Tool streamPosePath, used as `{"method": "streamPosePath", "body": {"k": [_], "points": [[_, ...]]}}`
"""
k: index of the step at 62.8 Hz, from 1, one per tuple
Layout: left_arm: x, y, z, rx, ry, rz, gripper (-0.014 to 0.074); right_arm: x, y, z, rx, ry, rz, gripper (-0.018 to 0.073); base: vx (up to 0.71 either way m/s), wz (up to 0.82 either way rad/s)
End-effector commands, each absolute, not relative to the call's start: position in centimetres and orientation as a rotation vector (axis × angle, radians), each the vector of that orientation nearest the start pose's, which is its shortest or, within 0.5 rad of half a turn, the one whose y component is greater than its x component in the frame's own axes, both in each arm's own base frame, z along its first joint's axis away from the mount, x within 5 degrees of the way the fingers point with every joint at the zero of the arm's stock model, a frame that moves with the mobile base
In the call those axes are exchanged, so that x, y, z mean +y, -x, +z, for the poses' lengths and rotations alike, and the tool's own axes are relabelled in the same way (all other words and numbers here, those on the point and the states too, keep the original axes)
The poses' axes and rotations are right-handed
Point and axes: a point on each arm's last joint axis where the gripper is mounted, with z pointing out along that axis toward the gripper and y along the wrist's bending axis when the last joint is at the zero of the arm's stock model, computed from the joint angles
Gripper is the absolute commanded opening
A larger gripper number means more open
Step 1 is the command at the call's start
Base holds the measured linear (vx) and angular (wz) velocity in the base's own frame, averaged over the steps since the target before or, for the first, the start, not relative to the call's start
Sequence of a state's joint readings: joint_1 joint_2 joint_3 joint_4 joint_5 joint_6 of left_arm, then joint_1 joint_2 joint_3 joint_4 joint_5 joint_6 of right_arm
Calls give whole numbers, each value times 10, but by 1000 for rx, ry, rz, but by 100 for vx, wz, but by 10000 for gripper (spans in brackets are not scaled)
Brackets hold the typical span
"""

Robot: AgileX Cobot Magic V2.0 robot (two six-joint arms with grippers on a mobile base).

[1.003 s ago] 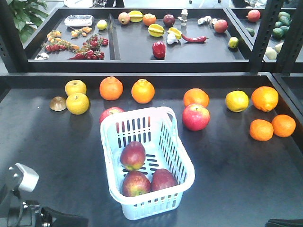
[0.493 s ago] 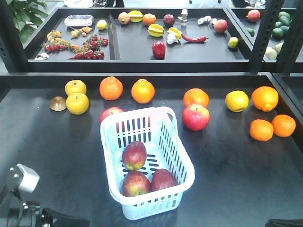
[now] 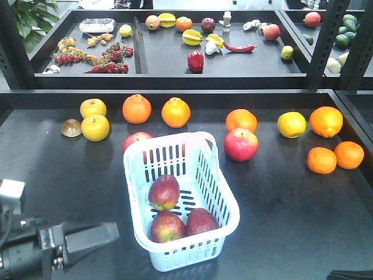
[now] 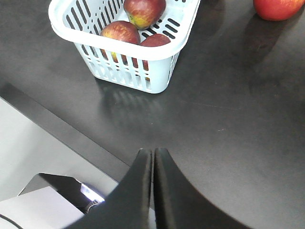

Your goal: Pick three apples into basket with both arms

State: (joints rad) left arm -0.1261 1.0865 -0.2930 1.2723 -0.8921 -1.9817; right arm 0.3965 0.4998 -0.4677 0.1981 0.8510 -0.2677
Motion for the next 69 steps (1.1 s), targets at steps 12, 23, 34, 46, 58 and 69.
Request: {"method": "streamPosePath", "body": {"k": [12,23,34,46,58,69], "points": [[-68,-142,196,1843,87,-1094,-6,46,-76,275,2199,667,305,-5,0,0],[-48,-128,182,1810,289,-922,-6,46,-76,275,2200,668,305,-5,0,0],[-36,-122,178,1882,418,-785,-6,46,-76,275,2199,667,305,-5,0,0],[-23,-110,170,1981,555,-636,-6,46,-76,275,2199,667,305,-5,0,0],[-18,-99,177,1927,488,-574,-6,46,-76,275,2199,667,305,-5,0,0],[-16,-90,191,1801,289,-487,-6,46,-76,275,2199,667,305,-5,0,0]]}}
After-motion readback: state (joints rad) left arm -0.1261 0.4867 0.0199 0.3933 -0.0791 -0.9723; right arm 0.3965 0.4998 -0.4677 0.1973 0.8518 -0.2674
